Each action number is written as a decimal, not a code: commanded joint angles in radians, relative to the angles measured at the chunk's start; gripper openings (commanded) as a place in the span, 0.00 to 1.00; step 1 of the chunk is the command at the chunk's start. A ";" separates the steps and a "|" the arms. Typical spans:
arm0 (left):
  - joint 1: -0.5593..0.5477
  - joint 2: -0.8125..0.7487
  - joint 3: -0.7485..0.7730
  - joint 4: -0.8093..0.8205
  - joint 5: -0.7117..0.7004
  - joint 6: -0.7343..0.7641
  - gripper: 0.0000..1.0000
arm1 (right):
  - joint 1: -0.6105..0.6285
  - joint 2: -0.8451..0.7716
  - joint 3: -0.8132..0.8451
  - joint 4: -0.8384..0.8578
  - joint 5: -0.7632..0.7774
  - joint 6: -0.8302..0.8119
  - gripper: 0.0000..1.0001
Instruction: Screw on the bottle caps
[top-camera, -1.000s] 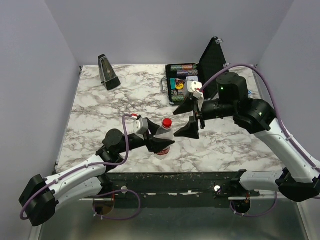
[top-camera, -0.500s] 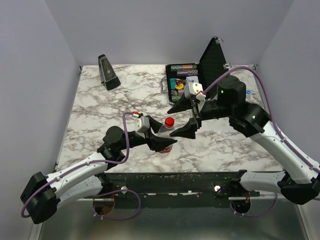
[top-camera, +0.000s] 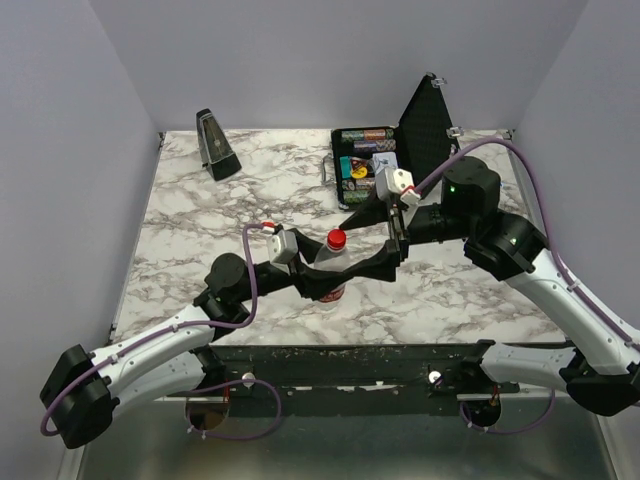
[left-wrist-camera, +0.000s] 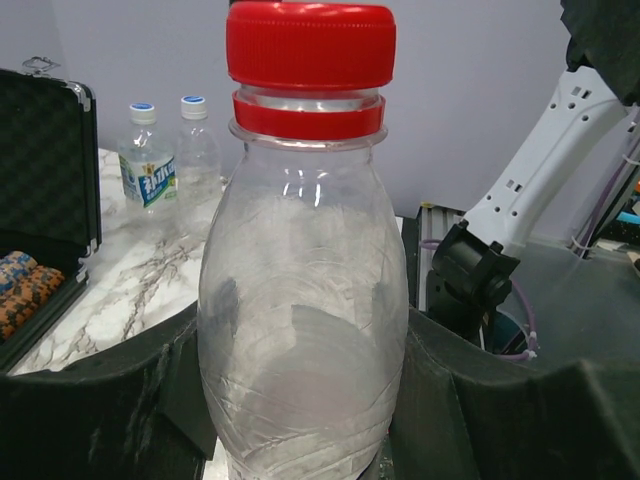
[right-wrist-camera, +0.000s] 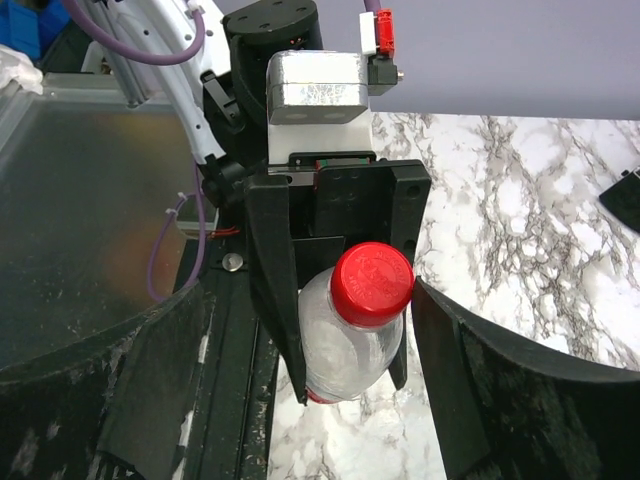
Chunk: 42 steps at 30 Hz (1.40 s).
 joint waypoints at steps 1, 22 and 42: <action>0.005 -0.024 0.022 -0.012 -0.115 -0.011 0.30 | -0.001 -0.031 -0.017 0.007 -0.060 0.028 0.90; 0.006 -0.028 0.022 0.006 -0.011 0.018 0.29 | -0.001 -0.026 -0.014 0.090 0.121 0.065 0.89; 0.006 -0.031 0.026 -0.066 -0.190 0.003 0.27 | -0.001 -0.004 -0.043 0.116 -0.078 0.131 0.89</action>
